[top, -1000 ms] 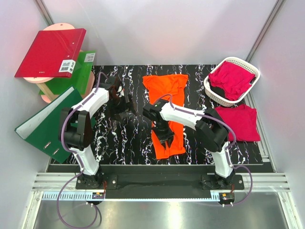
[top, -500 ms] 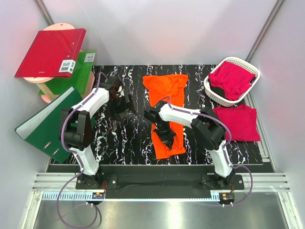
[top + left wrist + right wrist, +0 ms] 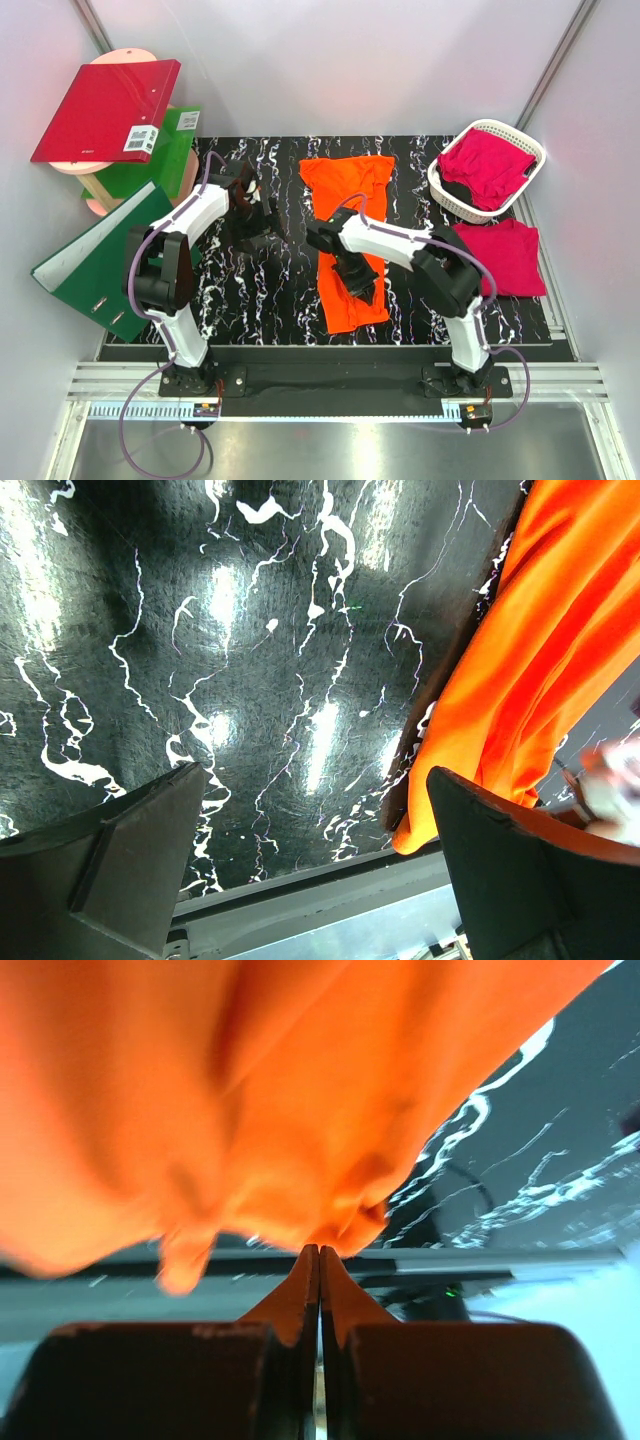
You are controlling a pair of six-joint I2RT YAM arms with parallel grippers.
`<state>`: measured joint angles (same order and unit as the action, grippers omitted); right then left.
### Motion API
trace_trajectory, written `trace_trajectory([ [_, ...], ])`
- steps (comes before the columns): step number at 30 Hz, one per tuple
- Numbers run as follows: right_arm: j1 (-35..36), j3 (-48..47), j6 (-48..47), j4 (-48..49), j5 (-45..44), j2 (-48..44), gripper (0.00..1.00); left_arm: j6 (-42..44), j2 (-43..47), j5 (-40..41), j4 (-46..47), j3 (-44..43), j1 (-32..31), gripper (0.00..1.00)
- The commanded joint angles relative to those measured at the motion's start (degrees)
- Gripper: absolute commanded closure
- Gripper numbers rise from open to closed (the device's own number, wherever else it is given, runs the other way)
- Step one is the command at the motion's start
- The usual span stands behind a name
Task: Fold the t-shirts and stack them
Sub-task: Grab the bottom of the folded rectangular tshirt with both arms
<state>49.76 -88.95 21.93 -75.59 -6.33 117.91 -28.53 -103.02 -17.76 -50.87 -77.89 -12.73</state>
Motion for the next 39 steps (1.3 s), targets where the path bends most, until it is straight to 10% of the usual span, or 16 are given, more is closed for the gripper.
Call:
trace_trajectory([
  [1,-0.3,-3.5,0.7,3.2,8.7,-8.7,1.0,0.6,2.7,-0.1,1.2,-1.0,0.2,0.01],
  [21,-0.2,-3.1,-6.5,7.7,22.6,-0.1,1.0,0.6,2.2,0.7,1.0,-0.5,0.2,0.01],
  [39,-1.9,1.3,0.3,1.0,0.3,-1.7,1.0,0.3,1.5,0.1,1.0,-1.7,0.1,0.01],
])
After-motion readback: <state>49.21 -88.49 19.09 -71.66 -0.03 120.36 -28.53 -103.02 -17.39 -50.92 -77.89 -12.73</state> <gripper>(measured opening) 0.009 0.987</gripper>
